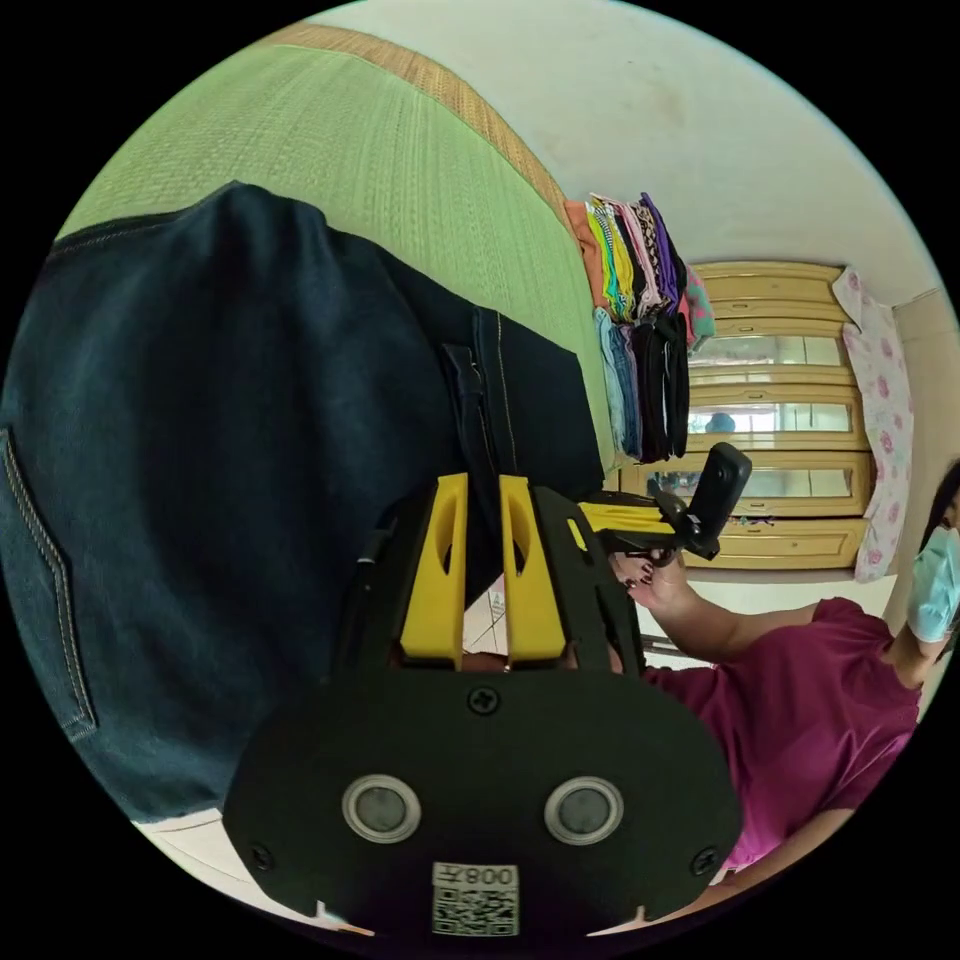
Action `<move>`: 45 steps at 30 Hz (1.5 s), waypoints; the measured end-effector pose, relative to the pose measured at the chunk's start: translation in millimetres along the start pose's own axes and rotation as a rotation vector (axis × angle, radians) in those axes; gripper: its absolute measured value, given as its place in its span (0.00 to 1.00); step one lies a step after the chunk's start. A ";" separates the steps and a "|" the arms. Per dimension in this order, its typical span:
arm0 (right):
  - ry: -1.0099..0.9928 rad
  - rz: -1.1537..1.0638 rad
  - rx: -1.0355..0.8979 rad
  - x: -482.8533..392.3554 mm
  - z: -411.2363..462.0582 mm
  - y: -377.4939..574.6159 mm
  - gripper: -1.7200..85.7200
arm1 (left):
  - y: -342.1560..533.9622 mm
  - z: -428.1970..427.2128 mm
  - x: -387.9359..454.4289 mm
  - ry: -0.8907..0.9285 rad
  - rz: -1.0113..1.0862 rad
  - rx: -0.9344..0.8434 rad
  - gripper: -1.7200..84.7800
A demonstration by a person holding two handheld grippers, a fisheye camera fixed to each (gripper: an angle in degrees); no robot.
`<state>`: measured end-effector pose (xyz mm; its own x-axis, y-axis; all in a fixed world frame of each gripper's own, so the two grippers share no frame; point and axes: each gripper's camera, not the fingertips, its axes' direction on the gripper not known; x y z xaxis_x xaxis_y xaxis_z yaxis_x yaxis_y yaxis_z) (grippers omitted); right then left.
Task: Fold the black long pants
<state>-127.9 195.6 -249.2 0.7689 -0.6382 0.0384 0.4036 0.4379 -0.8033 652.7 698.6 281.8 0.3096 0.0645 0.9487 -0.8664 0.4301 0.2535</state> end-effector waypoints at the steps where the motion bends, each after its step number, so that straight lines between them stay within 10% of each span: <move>1: 0.023 -0.007 0.000 -2.0 0.1 -2.3 0.03 | -2.2 4.0 -4.0 -0.029 0.014 -0.007 0.09; 15: 0.466 -0.333 -0.153 -84.6 91.3 -22.0 0.09 | 14.0 17.4 -68.7 -0.209 0.009 -0.007 0.06; 38: 0.074 -0.083 0.072 -50.3 18.5 -16.3 0.04 | 99.5 -15.3 -147.7 -0.157 -0.047 0.153 0.07; 45: 0.064 -0.070 0.096 -47.9 24.8 -14.1 0.04 | 151.6 -6.0 -157.6 0.179 -0.059 0.130 0.10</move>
<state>-158.2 235.7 -225.0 0.7054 -0.7069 0.0519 0.5031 0.4478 -0.7391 474.9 759.0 169.7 0.4161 0.2066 0.8855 -0.8843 0.3187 0.3411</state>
